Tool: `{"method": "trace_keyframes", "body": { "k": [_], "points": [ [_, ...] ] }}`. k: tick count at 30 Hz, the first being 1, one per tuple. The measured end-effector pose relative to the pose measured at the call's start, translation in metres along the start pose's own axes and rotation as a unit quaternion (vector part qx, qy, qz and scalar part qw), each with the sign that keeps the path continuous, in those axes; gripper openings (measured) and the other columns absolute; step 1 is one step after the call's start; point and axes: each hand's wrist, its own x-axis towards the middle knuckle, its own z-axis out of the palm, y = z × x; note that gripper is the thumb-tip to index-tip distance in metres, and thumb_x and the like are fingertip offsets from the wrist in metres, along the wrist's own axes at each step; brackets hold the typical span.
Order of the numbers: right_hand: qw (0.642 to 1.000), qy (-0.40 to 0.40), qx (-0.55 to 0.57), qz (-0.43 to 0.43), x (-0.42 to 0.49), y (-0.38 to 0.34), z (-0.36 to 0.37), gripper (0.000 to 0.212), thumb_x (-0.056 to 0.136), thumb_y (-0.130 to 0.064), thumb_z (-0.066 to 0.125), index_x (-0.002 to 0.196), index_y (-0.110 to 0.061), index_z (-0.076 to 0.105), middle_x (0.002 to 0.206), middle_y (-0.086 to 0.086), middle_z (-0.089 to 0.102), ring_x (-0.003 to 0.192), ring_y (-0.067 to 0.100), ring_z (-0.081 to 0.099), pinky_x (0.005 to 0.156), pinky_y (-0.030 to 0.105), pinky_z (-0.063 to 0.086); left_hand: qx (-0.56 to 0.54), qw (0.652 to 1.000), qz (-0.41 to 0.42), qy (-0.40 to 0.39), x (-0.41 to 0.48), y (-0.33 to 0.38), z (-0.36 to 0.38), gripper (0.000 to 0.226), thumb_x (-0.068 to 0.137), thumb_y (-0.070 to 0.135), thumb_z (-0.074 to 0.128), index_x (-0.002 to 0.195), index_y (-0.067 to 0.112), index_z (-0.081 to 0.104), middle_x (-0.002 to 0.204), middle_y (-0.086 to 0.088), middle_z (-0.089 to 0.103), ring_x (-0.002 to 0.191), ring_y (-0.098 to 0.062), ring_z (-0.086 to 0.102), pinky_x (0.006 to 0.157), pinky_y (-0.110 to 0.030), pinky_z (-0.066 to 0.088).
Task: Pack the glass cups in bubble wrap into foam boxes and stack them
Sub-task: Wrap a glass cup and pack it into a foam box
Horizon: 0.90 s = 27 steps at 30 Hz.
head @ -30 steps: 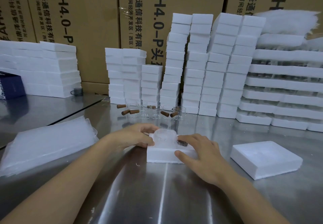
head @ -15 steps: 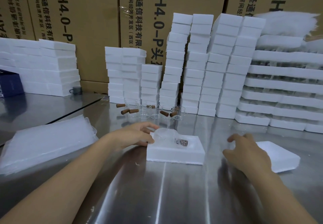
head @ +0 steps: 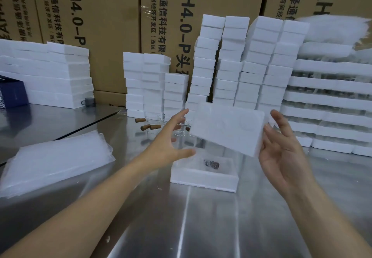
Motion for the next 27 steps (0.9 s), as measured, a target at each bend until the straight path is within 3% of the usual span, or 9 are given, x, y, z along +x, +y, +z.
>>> {"method": "trace_keyframes", "body": {
  "k": [4, 9, 13, 17, 19, 21, 24, 27],
  "points": [
    [0.992, 0.017, 0.072, 0.102, -0.001, 0.012, -0.003, 0.040, 0.095, -0.005, 0.062, 0.132, -0.023, 0.059, 0.131, 0.008, 0.068, 0.110, 0.018, 0.069, 0.092, 0.032, 0.062, -0.053, 0.998, 0.010, -0.025, -0.001, 0.007, 0.000, 0.121, 0.066, 0.046, 0.102, 0.154, 0.073, 0.023, 0.154, 0.035, 0.041, 0.139, 0.019, 0.040, 0.110, -0.024, 0.039],
    [0.986, 0.071, 0.045, 0.144, 0.000, 0.020, -0.010, 0.045, 0.098, -0.007, 0.061, 0.143, -0.007, 0.057, 0.147, 0.011, 0.060, 0.140, 0.024, 0.054, 0.117, 0.036, 0.045, -0.080, 0.996, -0.018, -0.023, 0.000, 0.010, -0.002, 0.109, 0.060, 0.054, 0.102, 0.148, 0.070, 0.040, 0.154, 0.017, 0.049, 0.132, 0.016, 0.042, 0.097, -0.016, 0.039],
    [0.974, 0.093, -0.147, 0.147, -0.001, 0.027, -0.015, 0.024, 0.098, -0.019, 0.063, 0.113, -0.015, 0.081, 0.121, 0.005, 0.077, 0.099, 0.016, 0.075, 0.086, 0.031, 0.062, -0.056, 0.998, -0.024, -0.016, -0.001, 0.007, 0.002, 0.107, 0.060, 0.057, 0.102, 0.149, 0.064, 0.043, 0.149, 0.020, 0.053, 0.133, 0.009, 0.049, 0.089, -0.007, 0.043],
    [0.936, 0.152, -0.277, 0.154, 0.002, 0.036, -0.028, 0.026, 0.098, -0.031, 0.066, 0.118, -0.016, 0.077, 0.115, 0.003, 0.078, 0.102, 0.020, 0.073, 0.096, 0.037, 0.056, -0.040, 0.998, -0.040, -0.028, 0.001, 0.002, -0.001, 0.113, 0.051, 0.068, 0.098, 0.150, 0.061, 0.044, 0.149, 0.019, 0.054, 0.136, 0.000, 0.051, 0.110, -0.028, 0.046],
    [0.913, 0.150, -0.337, 0.173, 0.002, 0.042, -0.029, 0.026, 0.097, -0.034, 0.068, 0.115, -0.017, 0.078, 0.113, 0.000, 0.079, 0.108, 0.021, 0.072, 0.096, 0.038, 0.056, -0.031, 0.997, -0.057, -0.042, 0.001, -0.002, -0.005, 0.114, 0.049, 0.069, 0.097, 0.150, 0.060, 0.045, 0.147, 0.020, 0.054, 0.135, -0.001, 0.052, 0.113, -0.032, 0.046],
    [0.899, 0.146, -0.368, 0.189, 0.000, 0.047, -0.029, 0.025, 0.096, -0.036, 0.070, 0.111, -0.018, 0.078, 0.109, 0.000, 0.079, 0.107, 0.022, 0.072, 0.097, 0.041, 0.054, -0.030, 0.995, -0.074, -0.056, 0.002, -0.006, -0.007, 0.117, 0.047, 0.070, 0.097, 0.151, 0.056, 0.047, 0.143, 0.024, 0.055, 0.129, 0.004, 0.056, 0.107, -0.023, 0.049],
    [0.893, 0.144, -0.383, 0.188, 0.000, 0.051, -0.029, 0.024, 0.095, -0.039, 0.069, 0.107, -0.020, 0.078, 0.103, 0.000, 0.080, 0.100, 0.022, 0.074, 0.099, 0.044, 0.054, -0.028, 0.994, -0.082, -0.066, 0.002, -0.006, -0.009, 0.120, 0.045, 0.072, 0.097, 0.153, 0.053, 0.047, 0.136, 0.035, 0.052, 0.109, 0.024, 0.058, 0.088, -0.006, 0.047],
    [0.890, 0.141, -0.393, 0.183, 0.000, 0.051, -0.028, 0.024, 0.094, -0.041, 0.069, 0.105, -0.022, 0.078, 0.097, -0.003, 0.080, 0.097, 0.021, 0.075, 0.099, 0.045, 0.055, -0.035, 0.991, -0.099, -0.084, 0.002, -0.008, -0.014, 0.112, 0.047, 0.068, 0.099, 0.145, 0.058, 0.047, 0.139, 0.031, 0.054, 0.106, 0.011, 0.069, 0.087, -0.018, 0.059]
  ]
}}
